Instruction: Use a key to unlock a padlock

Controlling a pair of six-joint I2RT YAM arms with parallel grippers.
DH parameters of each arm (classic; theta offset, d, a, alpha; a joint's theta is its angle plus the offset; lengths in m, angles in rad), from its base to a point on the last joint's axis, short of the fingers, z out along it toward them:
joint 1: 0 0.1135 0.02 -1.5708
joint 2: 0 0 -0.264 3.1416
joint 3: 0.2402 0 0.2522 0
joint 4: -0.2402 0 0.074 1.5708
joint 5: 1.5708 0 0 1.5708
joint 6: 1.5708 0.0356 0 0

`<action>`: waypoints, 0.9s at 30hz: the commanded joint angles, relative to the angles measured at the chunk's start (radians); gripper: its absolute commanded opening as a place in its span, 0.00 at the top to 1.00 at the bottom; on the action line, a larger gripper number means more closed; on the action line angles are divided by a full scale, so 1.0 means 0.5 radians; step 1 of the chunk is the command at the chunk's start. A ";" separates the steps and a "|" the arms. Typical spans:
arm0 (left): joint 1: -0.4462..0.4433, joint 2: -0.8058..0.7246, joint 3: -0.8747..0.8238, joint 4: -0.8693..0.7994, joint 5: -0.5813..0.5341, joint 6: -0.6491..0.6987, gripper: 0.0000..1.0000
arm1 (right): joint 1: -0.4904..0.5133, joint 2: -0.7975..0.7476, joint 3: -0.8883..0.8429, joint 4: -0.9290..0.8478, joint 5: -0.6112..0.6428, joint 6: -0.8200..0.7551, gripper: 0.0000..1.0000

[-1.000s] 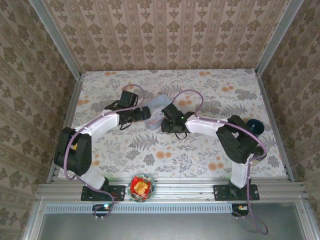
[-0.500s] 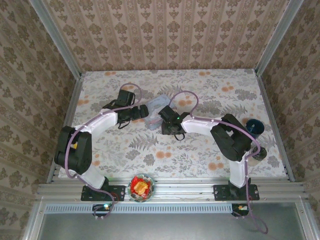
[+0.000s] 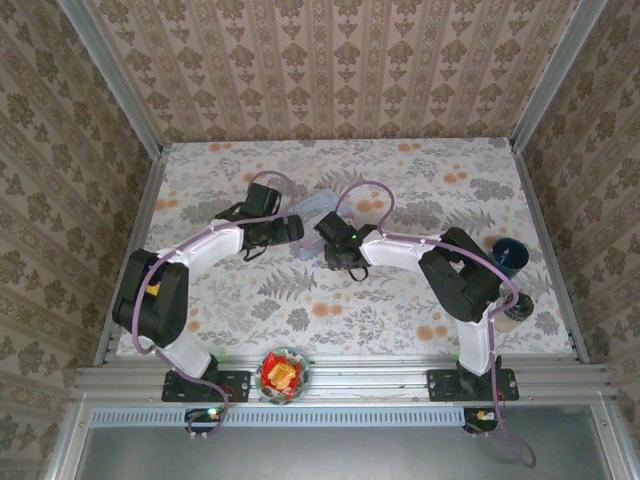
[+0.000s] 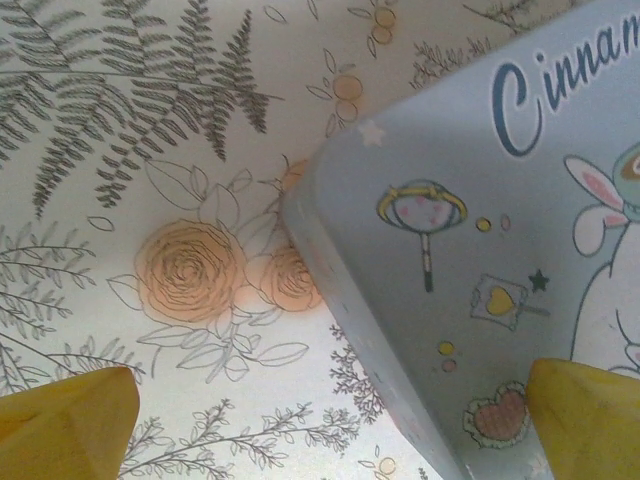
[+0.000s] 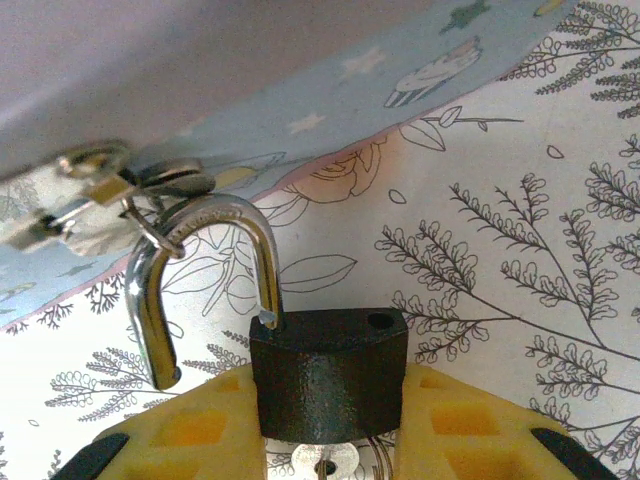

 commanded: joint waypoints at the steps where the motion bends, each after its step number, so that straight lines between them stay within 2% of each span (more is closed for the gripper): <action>1: -0.028 0.017 -0.028 -0.067 -0.057 0.048 0.00 | 0.000 0.023 -0.071 0.091 -0.031 0.053 0.81; 12: -0.074 0.016 -0.052 -0.104 -0.133 0.081 0.00 | -0.040 -0.043 -0.123 0.186 -0.114 0.080 0.91; 27: -0.141 0.008 -0.129 -0.101 -0.150 0.084 0.00 | -0.078 -0.041 -0.140 0.358 -0.276 0.197 0.94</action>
